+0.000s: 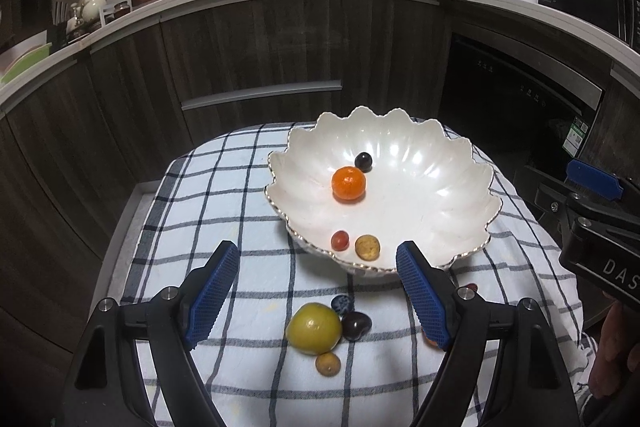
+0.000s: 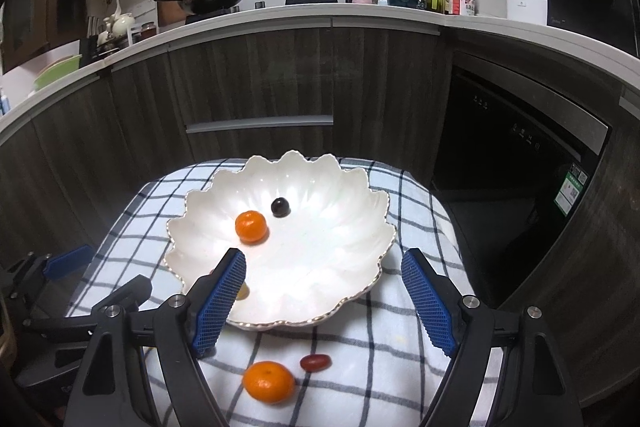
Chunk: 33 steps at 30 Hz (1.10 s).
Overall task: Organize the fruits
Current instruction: 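Withdraw both open tools from the bowl back over the loose fruits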
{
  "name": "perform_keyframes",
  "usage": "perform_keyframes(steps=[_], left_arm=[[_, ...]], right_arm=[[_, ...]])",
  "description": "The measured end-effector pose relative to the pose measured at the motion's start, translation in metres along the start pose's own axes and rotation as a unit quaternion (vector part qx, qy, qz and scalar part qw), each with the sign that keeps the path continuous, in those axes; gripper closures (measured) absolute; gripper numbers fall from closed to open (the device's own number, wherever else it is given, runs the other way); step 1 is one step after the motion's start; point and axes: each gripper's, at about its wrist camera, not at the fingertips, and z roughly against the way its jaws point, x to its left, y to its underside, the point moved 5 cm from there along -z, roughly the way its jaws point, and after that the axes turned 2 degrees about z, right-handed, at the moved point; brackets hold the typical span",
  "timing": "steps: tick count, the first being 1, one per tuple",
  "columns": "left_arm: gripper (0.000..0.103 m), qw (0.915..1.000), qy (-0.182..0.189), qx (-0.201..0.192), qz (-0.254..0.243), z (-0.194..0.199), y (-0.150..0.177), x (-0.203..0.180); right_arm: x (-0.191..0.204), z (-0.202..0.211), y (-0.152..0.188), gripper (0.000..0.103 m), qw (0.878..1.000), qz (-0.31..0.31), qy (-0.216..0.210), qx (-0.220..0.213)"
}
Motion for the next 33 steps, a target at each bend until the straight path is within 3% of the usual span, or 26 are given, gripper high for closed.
perform_keyframes(steps=[33], left_arm=[[0.022, 1.0, -0.001, 0.009, -0.004, -0.001, 0.063, 0.008]], right_arm=[[0.025, -0.002, 0.05, 0.022, 0.999, 0.032, -0.017, 0.015]])
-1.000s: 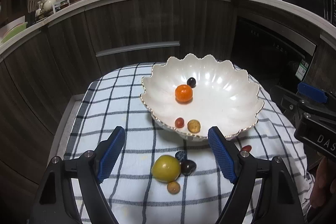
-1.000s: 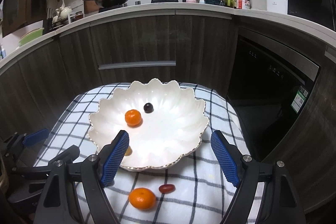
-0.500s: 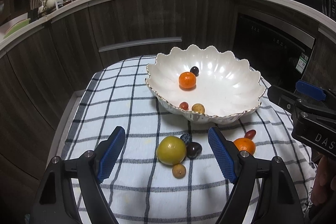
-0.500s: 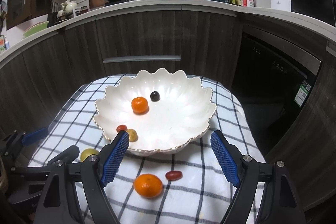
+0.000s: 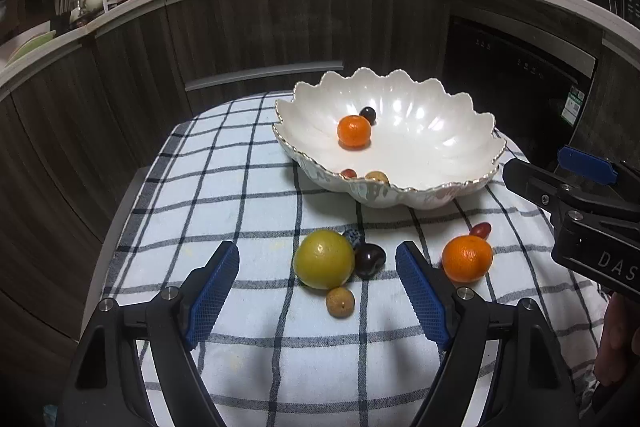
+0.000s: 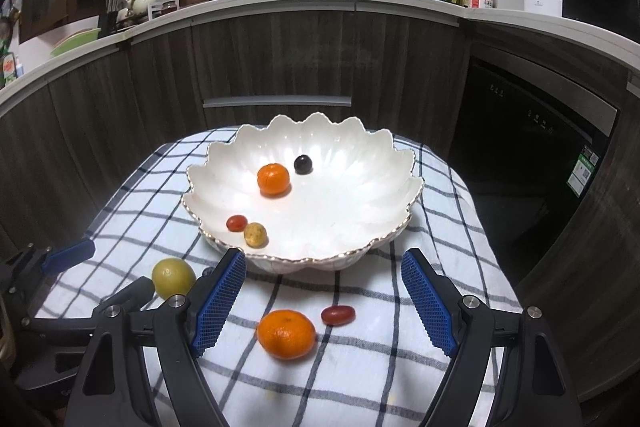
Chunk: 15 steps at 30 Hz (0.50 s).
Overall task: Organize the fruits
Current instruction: 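Withdraw both open tools from the bowl back over the loose fruits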
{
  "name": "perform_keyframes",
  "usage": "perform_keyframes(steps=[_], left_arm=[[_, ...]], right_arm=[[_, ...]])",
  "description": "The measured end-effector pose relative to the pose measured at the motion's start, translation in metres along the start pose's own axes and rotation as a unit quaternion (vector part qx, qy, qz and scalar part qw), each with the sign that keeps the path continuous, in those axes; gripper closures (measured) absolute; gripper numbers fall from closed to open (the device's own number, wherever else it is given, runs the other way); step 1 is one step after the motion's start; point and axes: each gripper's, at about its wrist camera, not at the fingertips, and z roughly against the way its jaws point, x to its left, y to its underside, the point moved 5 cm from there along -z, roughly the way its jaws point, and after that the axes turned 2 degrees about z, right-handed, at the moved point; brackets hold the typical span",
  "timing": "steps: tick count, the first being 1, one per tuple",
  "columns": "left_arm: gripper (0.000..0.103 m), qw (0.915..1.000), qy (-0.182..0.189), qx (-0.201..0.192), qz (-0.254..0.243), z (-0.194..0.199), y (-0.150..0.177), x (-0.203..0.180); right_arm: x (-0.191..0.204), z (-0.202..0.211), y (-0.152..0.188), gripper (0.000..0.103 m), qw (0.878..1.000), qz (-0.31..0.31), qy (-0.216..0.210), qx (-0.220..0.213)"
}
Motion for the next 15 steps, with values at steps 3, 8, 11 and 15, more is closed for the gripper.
perform_keyframes(steps=[3, 8, 11, 15], left_arm=[[0.025, 1.0, 0.002, 0.002, -0.004, -0.003, 0.003, -0.001], [0.026, 0.9998, 0.004, 0.004, -0.017, -0.011, 0.007, -0.002], [0.027, 0.9995, 0.006, 0.006, -0.03, -0.016, 0.009, -0.002], [0.031, 0.9991, 0.01, 0.013, -0.04, -0.025, 0.012, -0.001]], right_arm=[[0.0, -0.002, 0.004, 0.022, 1.0, 0.002, -0.001, 0.002], [0.001, -0.006, 0.011, 0.022, 1.0, 0.002, 0.0, 0.009], [0.003, -0.01, 0.015, 0.022, 1.0, 0.0, 0.001, 0.014], [0.005, -0.018, 0.023, 0.022, 1.0, -0.001, 0.002, 0.027]])
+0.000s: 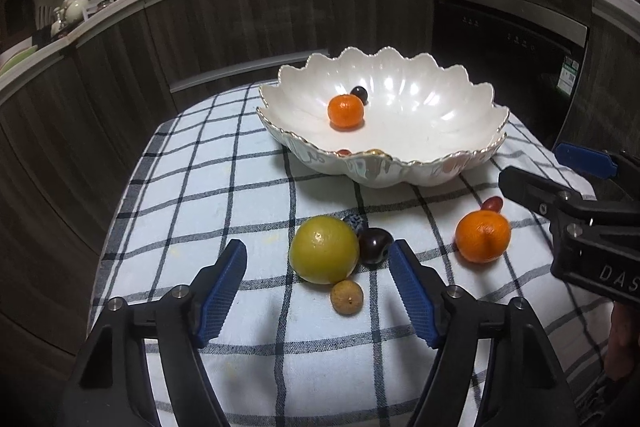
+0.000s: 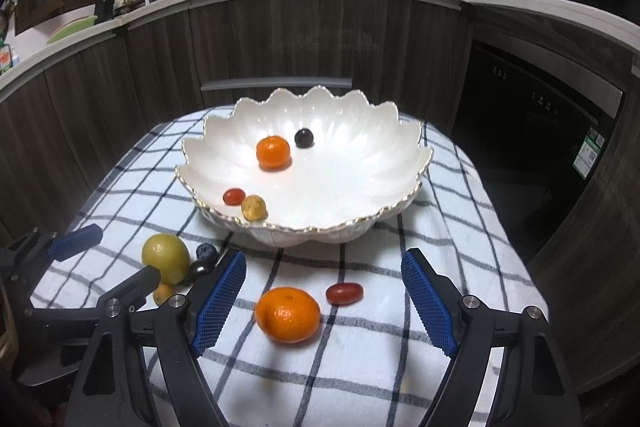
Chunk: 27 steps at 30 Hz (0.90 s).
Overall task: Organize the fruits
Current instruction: 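Withdraw both open tools from the bowl back over the loose fruits, then close the left tool on the yellow-green citrus while the right tool grasps another mandarin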
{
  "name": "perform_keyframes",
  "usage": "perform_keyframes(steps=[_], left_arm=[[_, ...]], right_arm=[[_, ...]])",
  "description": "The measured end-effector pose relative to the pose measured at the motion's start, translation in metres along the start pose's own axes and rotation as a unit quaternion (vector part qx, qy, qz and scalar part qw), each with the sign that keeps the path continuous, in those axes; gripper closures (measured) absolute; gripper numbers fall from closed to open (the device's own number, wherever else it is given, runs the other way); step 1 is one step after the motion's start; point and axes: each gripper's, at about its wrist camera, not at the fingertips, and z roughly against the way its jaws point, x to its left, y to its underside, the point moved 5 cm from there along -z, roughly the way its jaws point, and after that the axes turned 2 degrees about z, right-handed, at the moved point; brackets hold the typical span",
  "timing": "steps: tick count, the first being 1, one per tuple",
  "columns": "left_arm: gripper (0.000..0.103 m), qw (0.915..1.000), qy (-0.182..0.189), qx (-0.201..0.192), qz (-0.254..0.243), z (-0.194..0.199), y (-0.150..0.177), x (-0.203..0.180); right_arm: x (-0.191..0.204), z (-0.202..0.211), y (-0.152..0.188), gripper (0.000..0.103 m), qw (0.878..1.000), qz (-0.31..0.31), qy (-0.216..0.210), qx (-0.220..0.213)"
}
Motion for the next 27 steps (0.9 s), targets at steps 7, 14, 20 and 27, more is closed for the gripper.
perform_keyframes(steps=[7, 14, 20, 27], left_arm=[[0.032, 0.9999, 0.012, 0.006, -0.009, -0.015, 0.0, 0.003], [0.037, 0.999, 0.028, 0.005, -0.035, -0.024, 0.0, 0.0], [0.039, 0.9987, 0.035, 0.014, -0.035, -0.032, 0.003, 0.002], [0.045, 0.9983, 0.045, 0.025, -0.029, -0.04, 0.005, 0.003]], right_arm=[[0.004, -0.014, 0.012, 0.022, 1.0, -0.004, 0.0, 0.024], [0.005, -0.026, 0.021, 0.022, 0.999, -0.017, -0.003, 0.046], [0.01, -0.034, 0.027, 0.022, 0.998, -0.018, -0.01, 0.059], [0.014, -0.041, 0.032, 0.023, 0.997, -0.015, -0.016, 0.069]])
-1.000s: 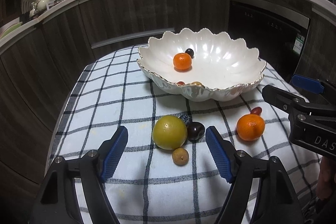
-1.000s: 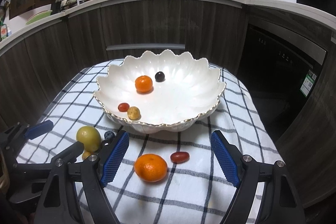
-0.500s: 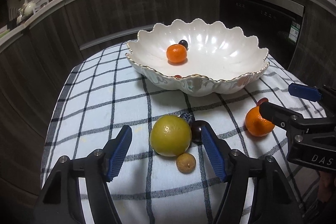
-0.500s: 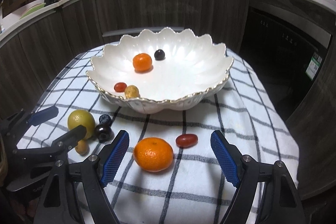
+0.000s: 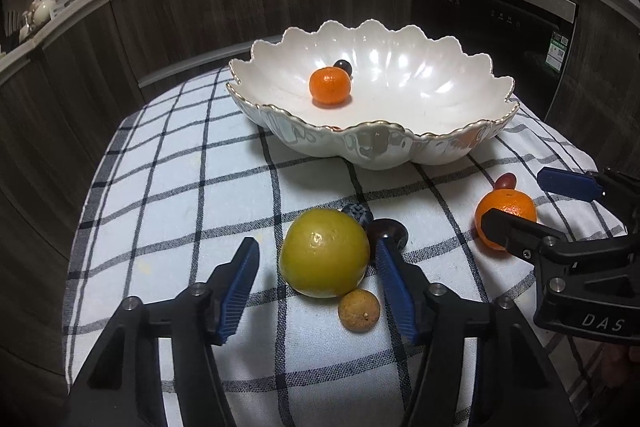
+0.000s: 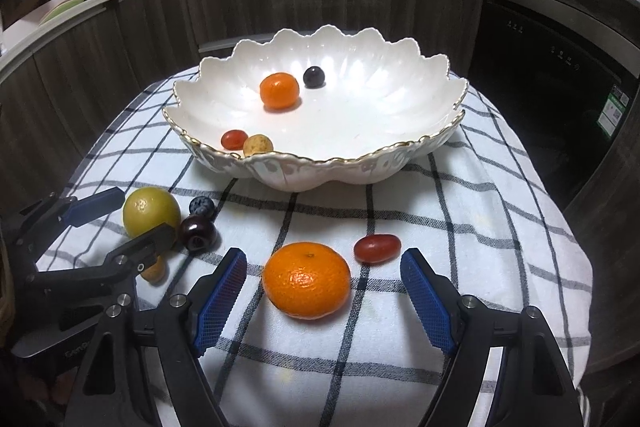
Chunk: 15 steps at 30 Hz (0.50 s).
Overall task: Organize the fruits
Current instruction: 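Close the left tool on the yellow-green citrus while the right tool grasps another mandarin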
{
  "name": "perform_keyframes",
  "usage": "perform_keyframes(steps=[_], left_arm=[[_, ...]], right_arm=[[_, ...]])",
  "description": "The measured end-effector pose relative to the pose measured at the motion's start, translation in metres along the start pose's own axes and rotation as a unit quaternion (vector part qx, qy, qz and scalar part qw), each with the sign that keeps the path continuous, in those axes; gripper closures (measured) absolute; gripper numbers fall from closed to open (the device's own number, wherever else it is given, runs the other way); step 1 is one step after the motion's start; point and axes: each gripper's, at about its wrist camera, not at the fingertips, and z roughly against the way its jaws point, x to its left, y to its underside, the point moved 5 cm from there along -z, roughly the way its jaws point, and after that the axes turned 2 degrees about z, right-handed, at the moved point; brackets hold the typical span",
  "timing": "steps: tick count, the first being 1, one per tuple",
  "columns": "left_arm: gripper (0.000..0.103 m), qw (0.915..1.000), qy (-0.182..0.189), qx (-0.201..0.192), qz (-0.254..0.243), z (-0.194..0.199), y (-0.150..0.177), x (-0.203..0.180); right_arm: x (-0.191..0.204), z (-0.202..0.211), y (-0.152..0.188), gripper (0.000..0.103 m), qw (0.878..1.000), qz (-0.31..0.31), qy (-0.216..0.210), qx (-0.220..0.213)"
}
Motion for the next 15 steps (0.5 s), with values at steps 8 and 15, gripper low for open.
perform_keyframes(steps=[8, 15], left_arm=[[0.051, 0.9999, 0.01, 0.006, 0.01, -0.004, 0.005, 0.002], [0.055, 0.9997, 0.017, 0.005, 0.015, -0.004, 0.005, 0.002]], right_arm=[[0.003, -0.01, 0.004, 0.034, 1.0, 0.0, -0.011, 0.012], [0.008, -0.017, 0.007, 0.053, 0.999, 0.001, -0.029, 0.027]])
